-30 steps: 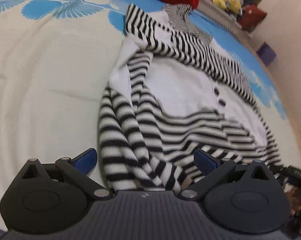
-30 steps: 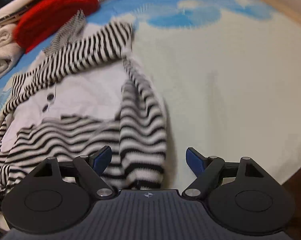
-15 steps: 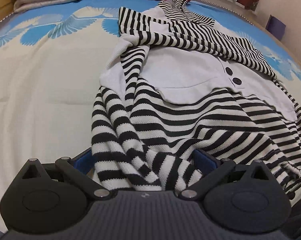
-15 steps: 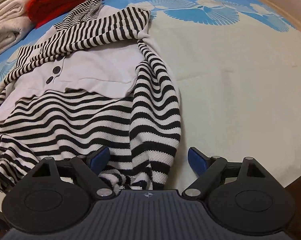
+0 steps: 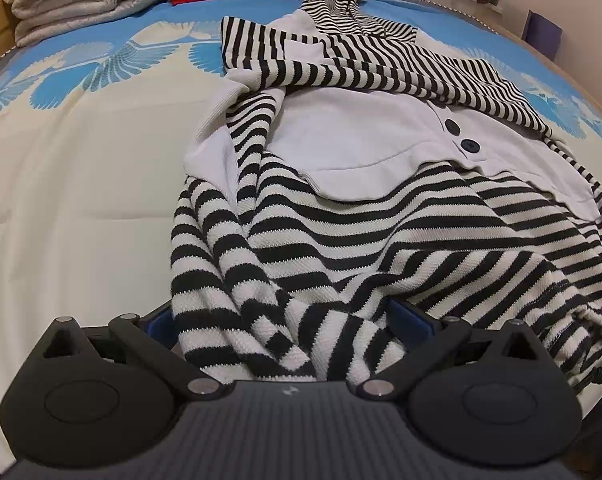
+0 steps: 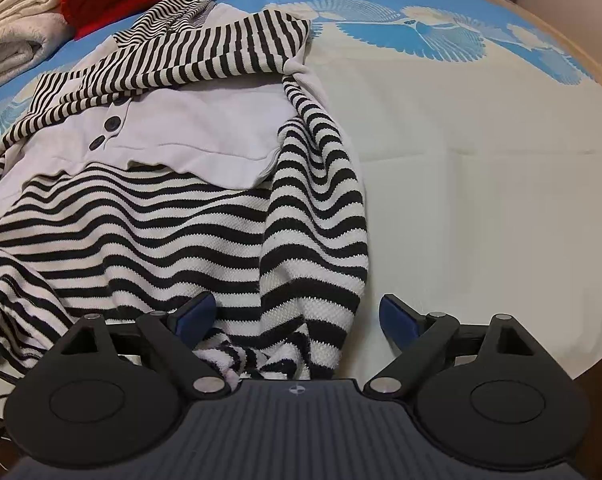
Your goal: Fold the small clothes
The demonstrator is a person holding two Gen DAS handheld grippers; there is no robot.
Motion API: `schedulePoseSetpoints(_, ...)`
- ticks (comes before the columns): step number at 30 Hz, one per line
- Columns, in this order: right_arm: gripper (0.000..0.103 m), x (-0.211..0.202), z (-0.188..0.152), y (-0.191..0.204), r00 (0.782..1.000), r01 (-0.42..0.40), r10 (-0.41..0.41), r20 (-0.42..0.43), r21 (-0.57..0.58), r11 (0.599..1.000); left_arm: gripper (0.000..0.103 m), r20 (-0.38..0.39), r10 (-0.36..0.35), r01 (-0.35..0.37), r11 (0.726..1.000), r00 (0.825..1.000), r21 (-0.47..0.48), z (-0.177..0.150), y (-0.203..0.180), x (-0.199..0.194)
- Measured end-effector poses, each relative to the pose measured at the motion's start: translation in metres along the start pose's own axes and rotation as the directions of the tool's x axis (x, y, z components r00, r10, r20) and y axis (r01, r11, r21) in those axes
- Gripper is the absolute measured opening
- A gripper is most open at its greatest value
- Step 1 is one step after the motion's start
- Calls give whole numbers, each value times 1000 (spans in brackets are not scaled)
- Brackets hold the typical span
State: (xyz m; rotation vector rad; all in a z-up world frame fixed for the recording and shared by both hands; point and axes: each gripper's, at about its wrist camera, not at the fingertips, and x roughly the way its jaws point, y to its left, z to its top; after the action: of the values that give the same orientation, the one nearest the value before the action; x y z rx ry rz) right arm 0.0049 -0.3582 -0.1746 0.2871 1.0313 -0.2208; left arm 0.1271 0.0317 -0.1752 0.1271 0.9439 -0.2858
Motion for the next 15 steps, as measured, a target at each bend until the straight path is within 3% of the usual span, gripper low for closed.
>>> schedulePoseSetpoints(7,91,-3,-11,1,1000,6,-5,23,-60,998,102,-26,-27,28,1000,999,13,-9,1,-10)
schedulePoseSetpoints(8,89,-4,-13,0,1000,3,-1,24,-63,998,98,-26,-45,46,999,999,8,-11,3,-14)
schedulePoseSetpoints(9,85,-6,-15,0,1000,-3,5,26,-70,998,73,-16,-70,70,998,997,4,-12,4,-20)
schedulePoseSetpoints(10,65,-10,-17,1,999,-9,11,35,-79,997,37,-6,-110,110,994,994,9,-12,5,-27)
schedulePoseSetpoints(11,39,-14,-19,3,998,-24,28,50,-89,996,23,-12,-148,148,989,989,-9,-13,8,-32)
schedulePoseSetpoints(12,16,-18,-20,5,997,-42,48,56,-101,994,18,-12,-169,168,985,986,-45,-14,12,-36)
schedulePoseSetpoints(13,15,-22,-22,5,994,-89,94,46,-98,991,14,-10,-174,173,983,985,-70,-16,13,-39)
schedulePoseSetpoints(15,13,-26,-26,8,995,-89,93,40,-91,992,13,-16,-168,166,982,986,-89,-23,17,-45)
